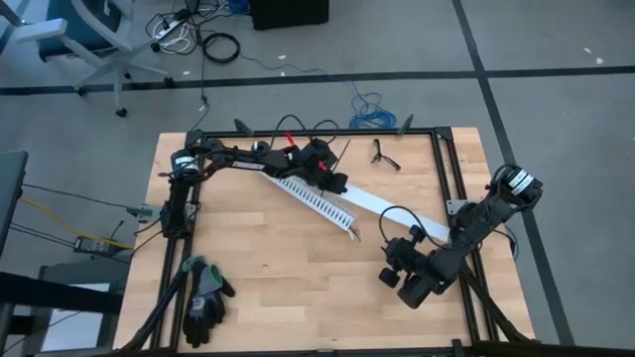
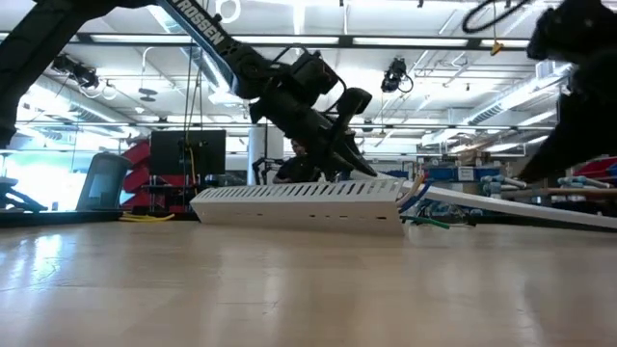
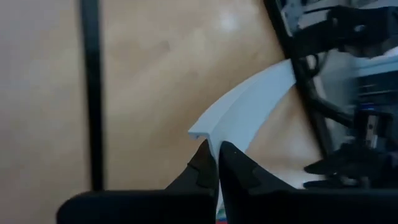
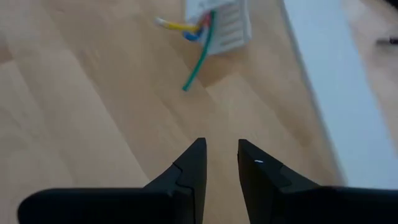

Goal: Ziptie cables
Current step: Close the cable duct

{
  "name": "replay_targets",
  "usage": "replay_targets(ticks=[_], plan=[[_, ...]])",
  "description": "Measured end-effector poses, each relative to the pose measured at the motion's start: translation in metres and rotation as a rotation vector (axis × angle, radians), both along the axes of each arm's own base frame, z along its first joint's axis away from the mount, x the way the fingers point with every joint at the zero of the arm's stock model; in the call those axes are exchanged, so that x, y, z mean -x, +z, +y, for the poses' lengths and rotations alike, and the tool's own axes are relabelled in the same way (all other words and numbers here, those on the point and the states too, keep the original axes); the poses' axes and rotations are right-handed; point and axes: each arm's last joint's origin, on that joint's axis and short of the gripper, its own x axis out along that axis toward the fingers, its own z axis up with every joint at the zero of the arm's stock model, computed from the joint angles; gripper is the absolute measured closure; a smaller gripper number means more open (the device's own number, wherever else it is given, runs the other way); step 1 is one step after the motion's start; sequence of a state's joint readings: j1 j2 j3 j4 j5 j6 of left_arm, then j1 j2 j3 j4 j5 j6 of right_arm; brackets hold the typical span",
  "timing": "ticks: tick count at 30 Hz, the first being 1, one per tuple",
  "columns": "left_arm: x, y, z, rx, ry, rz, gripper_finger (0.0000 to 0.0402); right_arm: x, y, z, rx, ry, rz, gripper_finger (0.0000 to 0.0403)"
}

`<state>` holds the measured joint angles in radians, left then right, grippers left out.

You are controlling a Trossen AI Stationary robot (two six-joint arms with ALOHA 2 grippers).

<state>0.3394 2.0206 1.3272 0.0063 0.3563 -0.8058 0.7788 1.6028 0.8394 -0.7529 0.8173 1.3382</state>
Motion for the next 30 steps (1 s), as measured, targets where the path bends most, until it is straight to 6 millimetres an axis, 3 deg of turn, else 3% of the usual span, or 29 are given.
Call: replay_targets(ticks=[8,16,30], plan=[[-0.003,0.021,0.011,-0.178,0.025,0.072,0.0394,0.007,-0.013,0.001,-0.075,-0.031,-0.069,0.0327],[0.001,-0.005,0.019,-0.109,0.027,0.135,0.0374,0.004,-0.012,0.003,-0.075,-0.014,-0.077,0.0328],[0.003,-0.006,0.024,-0.174,0.053,0.158,0.0275,0.004,-0.012,0.003,-0.073,-0.007,-0.070,0.0328]])
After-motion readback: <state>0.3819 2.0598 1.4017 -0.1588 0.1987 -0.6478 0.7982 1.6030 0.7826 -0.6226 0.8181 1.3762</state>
